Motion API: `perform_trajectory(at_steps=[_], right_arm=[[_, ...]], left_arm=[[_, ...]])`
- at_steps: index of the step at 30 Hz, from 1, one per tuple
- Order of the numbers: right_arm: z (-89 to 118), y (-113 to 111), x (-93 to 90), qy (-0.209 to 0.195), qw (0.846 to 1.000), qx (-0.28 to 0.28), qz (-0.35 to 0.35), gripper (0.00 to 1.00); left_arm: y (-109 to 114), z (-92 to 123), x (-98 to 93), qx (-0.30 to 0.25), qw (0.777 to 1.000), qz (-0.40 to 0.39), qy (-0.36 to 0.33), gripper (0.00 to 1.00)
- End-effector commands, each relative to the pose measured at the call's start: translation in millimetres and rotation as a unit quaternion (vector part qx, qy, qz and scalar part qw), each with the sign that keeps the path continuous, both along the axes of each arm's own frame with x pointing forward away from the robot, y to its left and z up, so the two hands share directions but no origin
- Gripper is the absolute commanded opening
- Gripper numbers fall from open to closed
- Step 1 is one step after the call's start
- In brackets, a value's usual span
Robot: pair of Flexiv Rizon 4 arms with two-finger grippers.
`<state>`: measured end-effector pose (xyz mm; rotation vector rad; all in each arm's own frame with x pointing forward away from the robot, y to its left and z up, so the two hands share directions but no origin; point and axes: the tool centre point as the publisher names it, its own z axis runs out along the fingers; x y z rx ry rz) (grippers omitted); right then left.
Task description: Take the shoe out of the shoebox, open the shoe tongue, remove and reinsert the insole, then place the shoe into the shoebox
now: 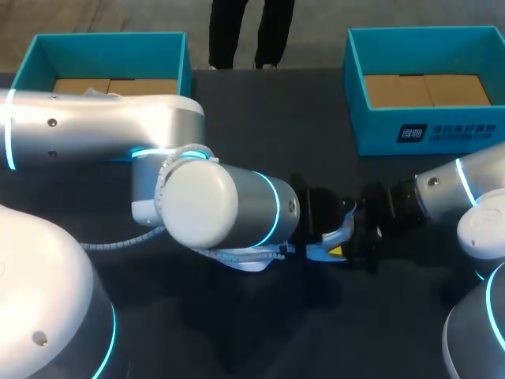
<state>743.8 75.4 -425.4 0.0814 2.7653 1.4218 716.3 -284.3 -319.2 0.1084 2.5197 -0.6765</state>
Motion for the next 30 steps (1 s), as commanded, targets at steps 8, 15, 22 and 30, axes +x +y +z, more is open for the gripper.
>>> perform_trajectory(at_steps=[8,15,22,30], right_arm=[[-1,2,0.1,0.0,1.0,-0.003,0.0,0.0],[-1,2,0.1,0.0,1.0,-0.003,0.0,0.0],[-1,2,0.1,0.0,1.0,-0.003,0.0,0.0],[-1,2,0.1,0.0,1.0,-0.003,0.0,0.0]], left_arm=[[-16,-16,7.5,0.009,1.0,0.018,-0.014,0.48],[-12,-22,12.1,-0.009,0.999,0.033,-0.028,0.45],[-11,-30,17.9,-0.008,0.999,0.041,-0.035,0.38],[-10,-38,22.9,0.002,0.998,0.043,-0.035,0.28]])
